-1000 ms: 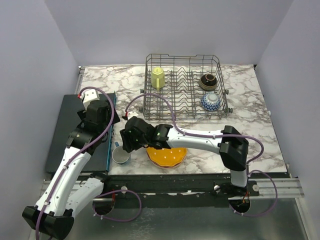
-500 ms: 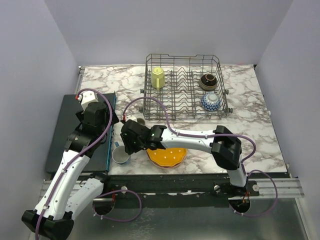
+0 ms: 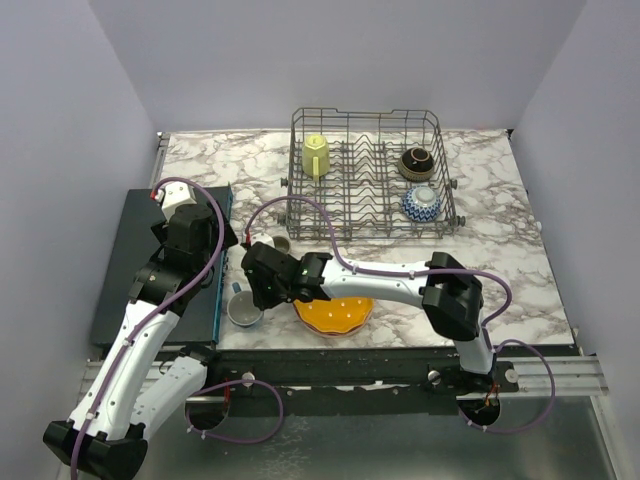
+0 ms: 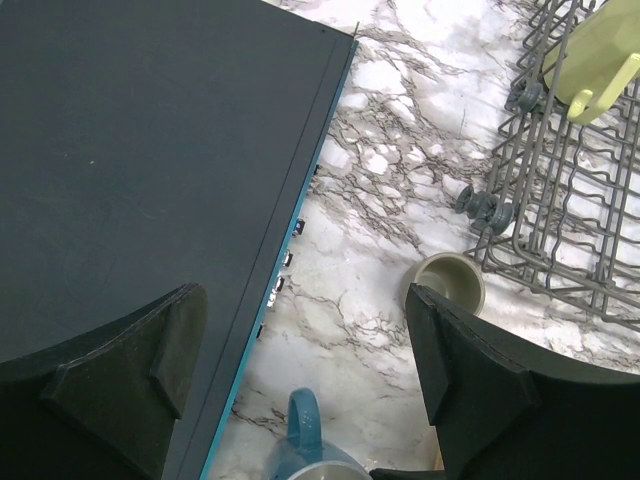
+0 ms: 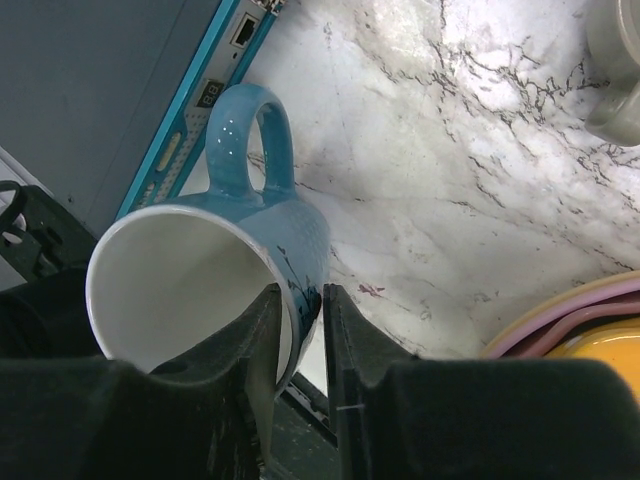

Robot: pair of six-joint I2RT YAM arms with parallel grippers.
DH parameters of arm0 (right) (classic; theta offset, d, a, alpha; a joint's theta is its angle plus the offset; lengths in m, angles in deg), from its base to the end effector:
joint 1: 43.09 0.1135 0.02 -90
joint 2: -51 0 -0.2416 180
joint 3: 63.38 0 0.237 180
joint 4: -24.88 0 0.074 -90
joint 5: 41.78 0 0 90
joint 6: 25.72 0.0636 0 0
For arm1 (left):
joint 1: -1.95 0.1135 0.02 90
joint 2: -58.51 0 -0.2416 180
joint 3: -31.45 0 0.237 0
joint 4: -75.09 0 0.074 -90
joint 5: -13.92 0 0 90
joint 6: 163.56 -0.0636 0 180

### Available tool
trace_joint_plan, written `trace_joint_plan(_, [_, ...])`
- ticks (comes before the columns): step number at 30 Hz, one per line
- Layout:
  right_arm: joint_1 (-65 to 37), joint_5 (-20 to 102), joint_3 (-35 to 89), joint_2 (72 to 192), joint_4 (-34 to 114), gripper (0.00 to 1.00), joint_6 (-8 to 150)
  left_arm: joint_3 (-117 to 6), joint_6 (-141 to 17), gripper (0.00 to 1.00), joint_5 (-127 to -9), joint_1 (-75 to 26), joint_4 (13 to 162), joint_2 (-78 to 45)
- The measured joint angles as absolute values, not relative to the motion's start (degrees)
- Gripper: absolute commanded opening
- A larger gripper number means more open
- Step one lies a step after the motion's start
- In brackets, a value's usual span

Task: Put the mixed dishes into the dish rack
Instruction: Pick up the cup at the center of the board.

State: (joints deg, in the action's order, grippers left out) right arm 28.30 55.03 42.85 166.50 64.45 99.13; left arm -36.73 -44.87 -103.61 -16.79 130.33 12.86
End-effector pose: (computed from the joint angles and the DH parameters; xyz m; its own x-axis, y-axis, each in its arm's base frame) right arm 0.1502 0.4223 0.1901 -0.7207 -0.3622 -0.5911 -0.6145 0.7285 0.3028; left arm 0.1797 -0.0299 0.3066 -0.4089 -0.3108 -0.8580 -0.3188 0.9296 -0.1848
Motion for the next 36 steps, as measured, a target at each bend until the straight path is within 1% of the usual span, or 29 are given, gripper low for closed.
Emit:
trace_joint_plan(4, [28.46,55.07,42.85,166.5,64.82,0.11,99.22,-36.64,-44.85,0.87,-103.59,-16.79,130.13,12.86])
trace_joint_plan(6, [28.46,55.2,42.79,166.52,65.52,0.01,99.02,-36.64,-44.85,0.87,-103.61,-16.79,130.13,12.86])
trace_joint_plan(7, [28.46,55.33,42.66,166.52,65.91,0.01,99.0,-36.64,-44.87,0.87,-103.59,-16.79,130.13,12.86])
trace_joint_plan(14, [28.46,55.71,38.92,164.82,63.4,0.01,99.46,-36.42,-44.87,0.88,-103.59,-16.79,130.08,12.86])
trace_joint_plan(22, [28.59,55.68,30.26,159.07,59.05,0.01,100.53,-36.11,-44.87,0.88,-103.56,-16.79,130.08,12.86])
trace_joint_plan(28, [28.59,55.66,21.39,151.99,54.26,0.01,101.32,-36.11,-44.83,0.89,-102.86,-16.79,130.06,12.81])
trace_joint_plan(36, [28.59,55.75,10.7,139.24,44.91,0.01,102.28,-36.11,-43.52,0.92,-98.47,-16.79,129.63,12.42])
